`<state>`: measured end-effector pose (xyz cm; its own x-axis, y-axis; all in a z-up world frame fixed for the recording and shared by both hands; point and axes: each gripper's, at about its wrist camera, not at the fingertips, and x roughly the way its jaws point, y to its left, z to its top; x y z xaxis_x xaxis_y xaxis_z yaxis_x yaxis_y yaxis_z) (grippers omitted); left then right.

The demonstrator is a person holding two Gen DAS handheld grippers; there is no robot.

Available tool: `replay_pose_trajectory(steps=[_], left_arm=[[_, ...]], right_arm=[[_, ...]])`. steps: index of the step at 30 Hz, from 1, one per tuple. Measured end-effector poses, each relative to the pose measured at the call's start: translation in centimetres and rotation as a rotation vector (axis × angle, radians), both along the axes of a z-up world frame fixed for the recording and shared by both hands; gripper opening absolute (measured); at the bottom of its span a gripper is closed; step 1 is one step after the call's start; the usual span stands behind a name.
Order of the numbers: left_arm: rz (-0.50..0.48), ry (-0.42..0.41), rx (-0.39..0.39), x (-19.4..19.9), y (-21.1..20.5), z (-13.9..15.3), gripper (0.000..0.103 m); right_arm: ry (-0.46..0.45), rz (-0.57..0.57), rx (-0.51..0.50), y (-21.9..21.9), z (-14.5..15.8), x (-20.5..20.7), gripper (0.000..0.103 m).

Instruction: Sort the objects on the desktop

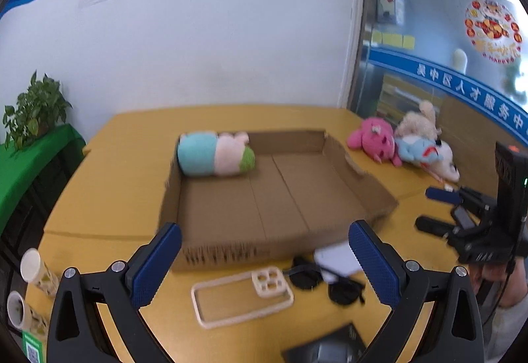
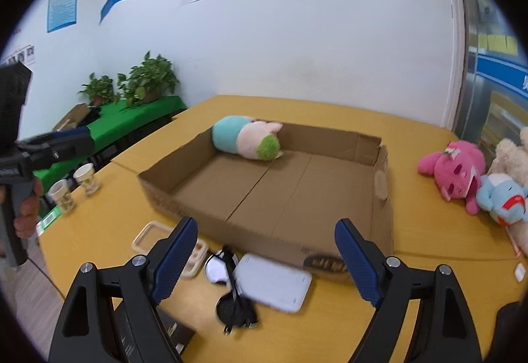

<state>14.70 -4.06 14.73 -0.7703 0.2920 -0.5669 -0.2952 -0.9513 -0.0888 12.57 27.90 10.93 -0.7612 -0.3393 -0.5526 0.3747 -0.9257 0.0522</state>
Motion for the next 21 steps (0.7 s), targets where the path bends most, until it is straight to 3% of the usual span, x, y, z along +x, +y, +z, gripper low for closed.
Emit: replay_pose_trajectory(steps=[3,9,13,18,21], left_arm=[[-0.033,-0.094,0.018,1.8,-0.2,-3.6,0.102],[-0.119,-0.28,0.099,3.7,0.0,-9.6,0.101],[-0.139,-0.386,0.14,3.9,0.2,-12.9,0.088],[-0.153,-0.493,0.198,3.9,-0.2,-16.1,0.068],[-0.149,-0.499,0.193,4.0,0.2,-17.0,0.069]], right_arm=[[-0.041,0.095,-0.031,0.9,-1.9,2.6,0.086],[-0.216,0.368,-0.101,-1.4,-8.1,6.4,0.086],[-0.328,0.462,-0.12,-5.1,-11.5,6.9,0.086],[-0.331,0.541,-0.053,-9.9,-13.1,7.1,0.088],[-0.332,0.54,-0.018,-11.3,-13.8,6.6,0.089]])
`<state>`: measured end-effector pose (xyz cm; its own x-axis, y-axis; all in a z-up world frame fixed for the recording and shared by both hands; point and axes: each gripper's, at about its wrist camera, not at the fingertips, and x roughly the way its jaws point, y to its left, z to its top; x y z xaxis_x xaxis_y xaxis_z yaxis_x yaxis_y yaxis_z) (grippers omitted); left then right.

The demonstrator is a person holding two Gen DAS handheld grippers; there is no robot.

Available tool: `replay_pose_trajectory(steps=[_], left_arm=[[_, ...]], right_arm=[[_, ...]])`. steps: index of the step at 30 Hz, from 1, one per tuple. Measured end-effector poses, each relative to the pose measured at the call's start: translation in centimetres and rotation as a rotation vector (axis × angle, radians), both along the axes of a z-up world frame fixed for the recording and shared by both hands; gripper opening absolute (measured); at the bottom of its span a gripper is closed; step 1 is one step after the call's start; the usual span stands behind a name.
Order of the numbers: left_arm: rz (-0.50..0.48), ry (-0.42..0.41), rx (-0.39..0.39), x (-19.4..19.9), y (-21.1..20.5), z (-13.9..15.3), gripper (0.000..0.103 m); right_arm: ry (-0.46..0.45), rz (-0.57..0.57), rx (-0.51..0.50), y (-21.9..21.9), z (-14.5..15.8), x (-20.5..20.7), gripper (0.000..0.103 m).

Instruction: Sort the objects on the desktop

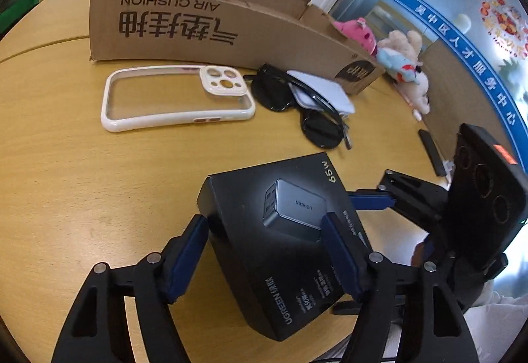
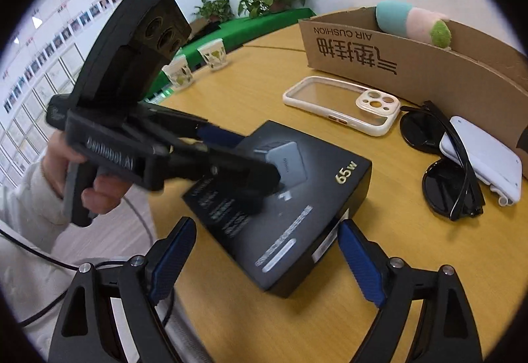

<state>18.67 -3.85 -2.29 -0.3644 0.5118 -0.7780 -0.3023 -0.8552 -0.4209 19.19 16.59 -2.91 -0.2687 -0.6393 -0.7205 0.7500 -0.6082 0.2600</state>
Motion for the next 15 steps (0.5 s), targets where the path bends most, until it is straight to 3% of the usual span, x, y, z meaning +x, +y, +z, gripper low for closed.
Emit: replay_pose_trajectory(steps=[5,15], left_arm=[[-0.008,-0.012,0.038,-1.1,1.6,-0.4,0.063],[-0.048,0.021,0.018,-3.4,7.4,0.0,0.058]], right_arm=[[0.014,-0.013,0.012,1.5,-0.4,-0.4,0.091],[0.041,-0.16,0.024,6.2,-0.8,-1.1,0.094]])
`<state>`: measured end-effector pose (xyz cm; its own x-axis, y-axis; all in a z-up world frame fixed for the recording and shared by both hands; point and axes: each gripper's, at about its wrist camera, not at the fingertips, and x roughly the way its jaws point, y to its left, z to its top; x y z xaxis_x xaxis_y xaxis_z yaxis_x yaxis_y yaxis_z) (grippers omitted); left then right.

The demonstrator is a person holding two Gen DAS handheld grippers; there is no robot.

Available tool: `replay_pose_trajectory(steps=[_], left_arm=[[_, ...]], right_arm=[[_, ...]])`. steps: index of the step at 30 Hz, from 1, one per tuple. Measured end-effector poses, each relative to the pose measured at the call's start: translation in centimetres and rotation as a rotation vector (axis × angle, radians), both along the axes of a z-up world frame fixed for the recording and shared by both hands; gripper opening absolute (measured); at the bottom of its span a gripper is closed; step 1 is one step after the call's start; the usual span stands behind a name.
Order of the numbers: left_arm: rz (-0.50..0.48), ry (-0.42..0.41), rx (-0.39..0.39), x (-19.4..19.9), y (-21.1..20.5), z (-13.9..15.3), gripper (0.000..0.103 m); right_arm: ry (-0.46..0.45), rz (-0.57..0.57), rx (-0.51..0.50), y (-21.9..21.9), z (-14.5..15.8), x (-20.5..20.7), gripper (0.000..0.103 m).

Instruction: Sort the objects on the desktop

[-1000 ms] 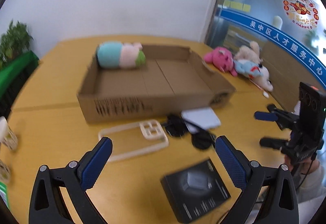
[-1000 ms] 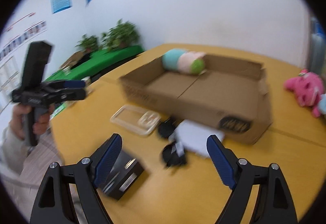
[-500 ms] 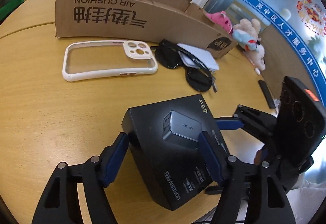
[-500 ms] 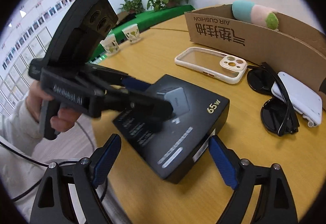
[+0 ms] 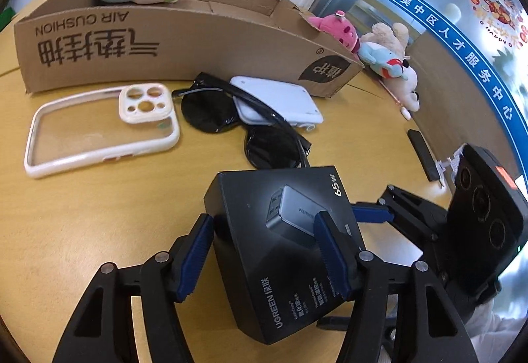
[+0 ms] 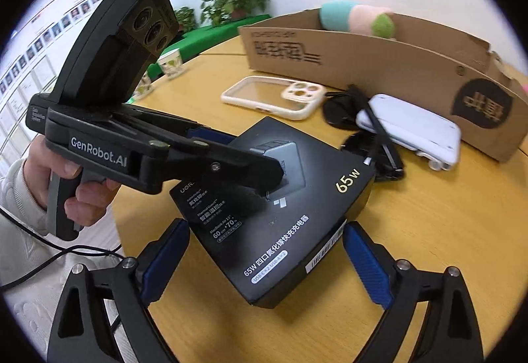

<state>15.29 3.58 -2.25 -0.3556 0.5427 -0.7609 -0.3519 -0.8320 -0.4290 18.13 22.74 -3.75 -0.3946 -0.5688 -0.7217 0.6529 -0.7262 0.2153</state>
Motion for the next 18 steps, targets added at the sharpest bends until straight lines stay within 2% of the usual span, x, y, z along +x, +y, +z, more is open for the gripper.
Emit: replay_pose_trajectory(steps=[6,10,14,18], left_arm=[[0.023,0.055,0.001,-0.2,-0.7,1.8,0.046],[0.035,-0.001,0.012,-1.2,-1.7,0.5,0.048],[0.06,-0.018,0.044,-1.4,-2.9,0.0,0.049],[0.088,0.015,0.033,-1.3,-3.3,0.8,0.048]], right_arm=[[0.044,-0.005,0.034,-0.4,0.6,0.1,0.094],[0.031,0.03,0.135,-2.2,-0.9,-1.0,0.094],[0.035,0.04,0.11,-2.4,-0.7,-1.7,0.092],[0.057,0.032,0.082,-2.6,0.1,-1.5,0.09]])
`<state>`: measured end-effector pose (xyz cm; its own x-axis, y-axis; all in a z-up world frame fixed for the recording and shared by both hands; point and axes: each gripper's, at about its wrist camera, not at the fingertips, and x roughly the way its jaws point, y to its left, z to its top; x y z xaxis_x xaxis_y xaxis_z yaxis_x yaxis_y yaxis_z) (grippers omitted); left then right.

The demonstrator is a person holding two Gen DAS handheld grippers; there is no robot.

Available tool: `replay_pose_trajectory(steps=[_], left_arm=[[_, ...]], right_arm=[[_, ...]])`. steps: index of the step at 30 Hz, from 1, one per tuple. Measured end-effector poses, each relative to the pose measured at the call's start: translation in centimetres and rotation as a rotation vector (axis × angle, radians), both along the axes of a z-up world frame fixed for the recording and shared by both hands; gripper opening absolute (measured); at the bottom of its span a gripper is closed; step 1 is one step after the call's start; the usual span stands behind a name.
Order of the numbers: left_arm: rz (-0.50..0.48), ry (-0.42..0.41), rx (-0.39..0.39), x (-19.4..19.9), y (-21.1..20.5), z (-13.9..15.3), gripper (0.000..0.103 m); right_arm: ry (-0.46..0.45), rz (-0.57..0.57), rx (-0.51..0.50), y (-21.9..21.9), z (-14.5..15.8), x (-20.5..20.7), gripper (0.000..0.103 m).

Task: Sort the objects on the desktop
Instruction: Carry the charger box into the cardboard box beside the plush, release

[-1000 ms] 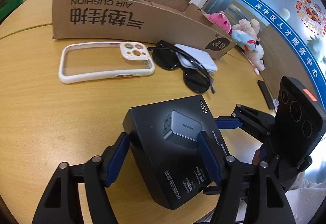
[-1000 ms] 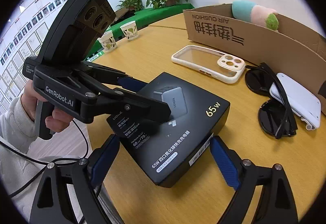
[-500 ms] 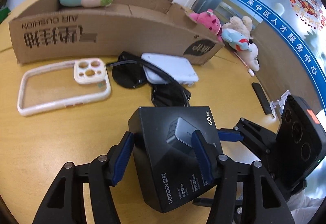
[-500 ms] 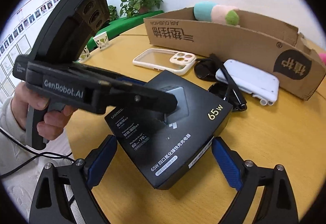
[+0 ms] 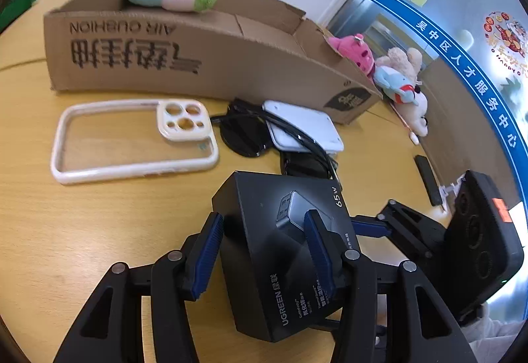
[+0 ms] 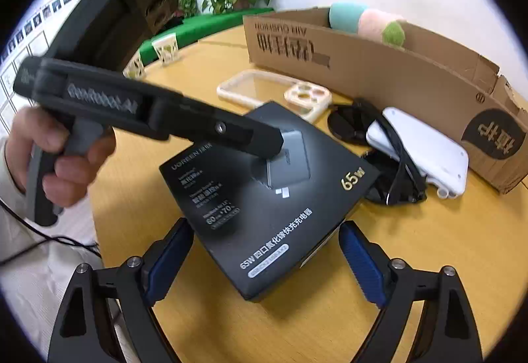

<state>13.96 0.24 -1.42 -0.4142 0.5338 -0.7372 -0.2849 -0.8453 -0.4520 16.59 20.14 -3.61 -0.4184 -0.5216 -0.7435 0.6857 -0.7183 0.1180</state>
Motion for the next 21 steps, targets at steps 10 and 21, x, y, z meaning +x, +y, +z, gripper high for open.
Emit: replay_pose_trajectory(steps=[10,21], left_arm=[[0.028,0.288,-0.009,-3.6,0.3,11.1,0.048],[-0.002,0.645,-0.013,-15.3,2.6,27.6,0.048]], right_arm=[[0.281,0.004,-0.014,0.0,9.4,-3.1,0.089],[0.58,-0.015,-0.01,2.2,24.8,-13.7,0.089]])
